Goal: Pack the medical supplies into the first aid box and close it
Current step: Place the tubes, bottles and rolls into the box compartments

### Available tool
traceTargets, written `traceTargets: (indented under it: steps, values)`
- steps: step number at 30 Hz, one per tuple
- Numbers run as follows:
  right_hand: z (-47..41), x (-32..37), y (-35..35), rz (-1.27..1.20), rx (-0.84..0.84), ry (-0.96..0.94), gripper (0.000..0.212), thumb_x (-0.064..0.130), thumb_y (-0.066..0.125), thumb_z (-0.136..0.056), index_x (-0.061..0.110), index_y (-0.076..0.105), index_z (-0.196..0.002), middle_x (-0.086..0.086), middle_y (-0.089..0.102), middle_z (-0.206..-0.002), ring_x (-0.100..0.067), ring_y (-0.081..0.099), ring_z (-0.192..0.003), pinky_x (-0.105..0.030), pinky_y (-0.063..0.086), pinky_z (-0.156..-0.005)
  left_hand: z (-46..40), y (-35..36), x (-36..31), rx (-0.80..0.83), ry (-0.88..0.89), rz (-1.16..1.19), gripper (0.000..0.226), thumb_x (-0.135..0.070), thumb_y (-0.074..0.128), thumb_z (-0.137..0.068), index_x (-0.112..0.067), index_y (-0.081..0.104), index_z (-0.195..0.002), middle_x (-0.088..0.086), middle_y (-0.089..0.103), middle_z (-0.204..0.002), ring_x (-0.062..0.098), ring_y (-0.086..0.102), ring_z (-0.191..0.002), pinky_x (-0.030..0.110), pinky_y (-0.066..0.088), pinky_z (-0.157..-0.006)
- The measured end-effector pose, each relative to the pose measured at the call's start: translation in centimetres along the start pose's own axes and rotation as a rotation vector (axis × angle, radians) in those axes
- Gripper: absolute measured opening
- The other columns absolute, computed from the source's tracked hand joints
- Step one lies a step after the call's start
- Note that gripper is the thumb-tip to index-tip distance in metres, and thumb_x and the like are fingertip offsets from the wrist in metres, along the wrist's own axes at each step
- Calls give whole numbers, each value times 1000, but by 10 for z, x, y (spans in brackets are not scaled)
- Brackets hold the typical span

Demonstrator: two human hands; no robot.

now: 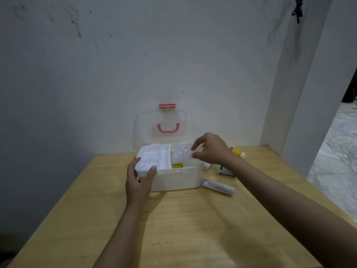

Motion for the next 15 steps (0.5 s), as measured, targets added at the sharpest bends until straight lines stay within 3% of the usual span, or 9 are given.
traceTargets:
  steps: [6, 12, 15]
  values:
    - [-16, 13, 34, 43, 96, 15, 20, 19, 74, -76, 14, 72, -96, -4, 59, -116, -13, 51, -89, -25, 44, -75, -1, 0, -1, -13, -11, 22, 51, -25, 72, -78, -29, 49, -124, -4, 50, -134, 16, 50, -117, 22, 47, -81]
    - [-29, 17, 54, 123, 145, 36, 17, 5, 70, -77, 5, 71, -94, -11, 64, -107, -22, 59, -95, -27, 48, -72, 0, 1, -2, -16, -5, 33, 51, -23, 72, -79, -28, 48, -124, -5, 49, -133, 14, 49, -117, 17, 46, -78]
    - [-32, 18, 64, 110, 180, 74, 19, 5, 71, -75, 3, 70, -94, -13, 66, -104, -23, 60, -92, -23, 43, -60, 1, 2, -2, -9, -1, 25, 51, -24, 71, -79, -31, 47, -123, -5, 48, -133, 13, 49, -115, 15, 47, -75]
Point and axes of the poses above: each hand's wrist, its own z-axis away from the middle knuckle, its own y-axis out of the palm, x = y × z, the point moved 8 cm from there along -z, towards the middle knuckle
